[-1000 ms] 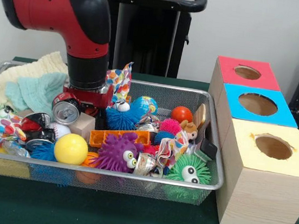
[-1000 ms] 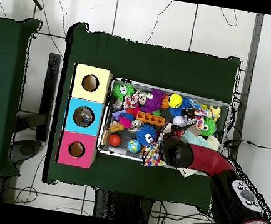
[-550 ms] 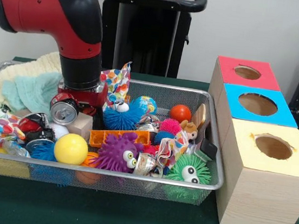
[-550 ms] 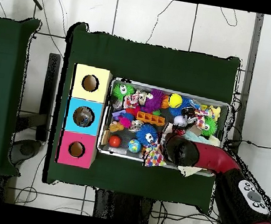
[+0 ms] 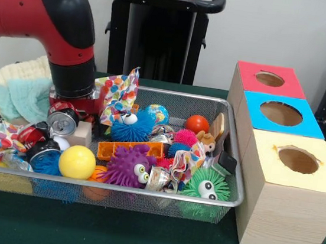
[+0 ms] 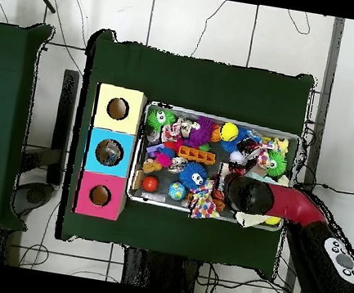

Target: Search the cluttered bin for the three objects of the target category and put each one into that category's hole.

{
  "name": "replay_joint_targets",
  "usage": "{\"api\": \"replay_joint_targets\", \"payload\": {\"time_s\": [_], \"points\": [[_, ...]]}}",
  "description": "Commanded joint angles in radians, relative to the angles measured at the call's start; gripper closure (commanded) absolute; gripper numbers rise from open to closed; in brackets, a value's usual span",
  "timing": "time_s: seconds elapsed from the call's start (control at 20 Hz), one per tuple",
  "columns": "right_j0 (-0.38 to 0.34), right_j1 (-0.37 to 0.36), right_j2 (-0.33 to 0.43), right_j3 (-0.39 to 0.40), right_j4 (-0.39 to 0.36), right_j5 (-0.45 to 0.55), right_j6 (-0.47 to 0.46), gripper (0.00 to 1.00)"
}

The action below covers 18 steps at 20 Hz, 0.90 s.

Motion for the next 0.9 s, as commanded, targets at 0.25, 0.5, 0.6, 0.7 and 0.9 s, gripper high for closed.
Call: {"api": "replay_joint_targets", "payload": {"time_s": [0.25,0.5,0.6,0.7,0.9], "points": [[-0.133,0.068,0.026,-0.371,-0.188,0.154,-0.528,0.00],[-0.136,0.071,0.035,-0.364,-0.202,0.143,-0.503,0.00],[-0.130,0.064,0.030,-0.351,-0.211,0.130,-0.477,0.00],[-0.125,0.057,0.024,-0.336,-0.218,0.115,-0.448,0.00],[-0.110,0.041,0.011,-0.302,-0.227,0.093,-0.395,0.00]]}}
